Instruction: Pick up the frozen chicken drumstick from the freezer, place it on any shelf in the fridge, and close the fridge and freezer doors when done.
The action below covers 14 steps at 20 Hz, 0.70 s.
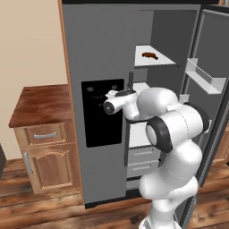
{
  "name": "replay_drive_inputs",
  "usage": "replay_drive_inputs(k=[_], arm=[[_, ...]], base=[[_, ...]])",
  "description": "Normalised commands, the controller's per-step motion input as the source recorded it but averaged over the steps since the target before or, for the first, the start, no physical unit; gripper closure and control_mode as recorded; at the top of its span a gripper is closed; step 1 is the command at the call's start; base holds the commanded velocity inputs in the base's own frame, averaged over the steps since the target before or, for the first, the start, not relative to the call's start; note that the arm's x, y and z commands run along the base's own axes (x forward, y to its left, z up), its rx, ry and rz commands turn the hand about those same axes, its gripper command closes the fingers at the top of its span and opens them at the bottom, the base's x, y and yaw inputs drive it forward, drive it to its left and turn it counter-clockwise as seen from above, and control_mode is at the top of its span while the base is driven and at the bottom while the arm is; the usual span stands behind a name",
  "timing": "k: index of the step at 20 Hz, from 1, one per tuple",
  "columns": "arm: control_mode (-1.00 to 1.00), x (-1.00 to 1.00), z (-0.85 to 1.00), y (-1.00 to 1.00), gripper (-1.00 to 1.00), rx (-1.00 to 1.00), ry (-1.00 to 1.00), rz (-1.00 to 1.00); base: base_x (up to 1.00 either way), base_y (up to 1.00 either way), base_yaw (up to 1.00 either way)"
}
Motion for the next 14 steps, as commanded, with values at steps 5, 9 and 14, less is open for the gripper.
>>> replay_drive_inputs(k=[5, 9, 14], arm=[[-1.00, -0.16, 0.62, 0.00, -1.00, 0.00, -0.05, 0.00], [-1.00, -0.51, 0.73, -0.04, -1.00, 0.02, -0.05, 0.00], [-1.00, -0.98, 0.72, -0.07, -1.00, 0.01, -0.02, 0.00]], base=[[0.00, 0.00, 0.00], [0.00, 0.00, 0.00], [0.00, 0.00, 0.00]])
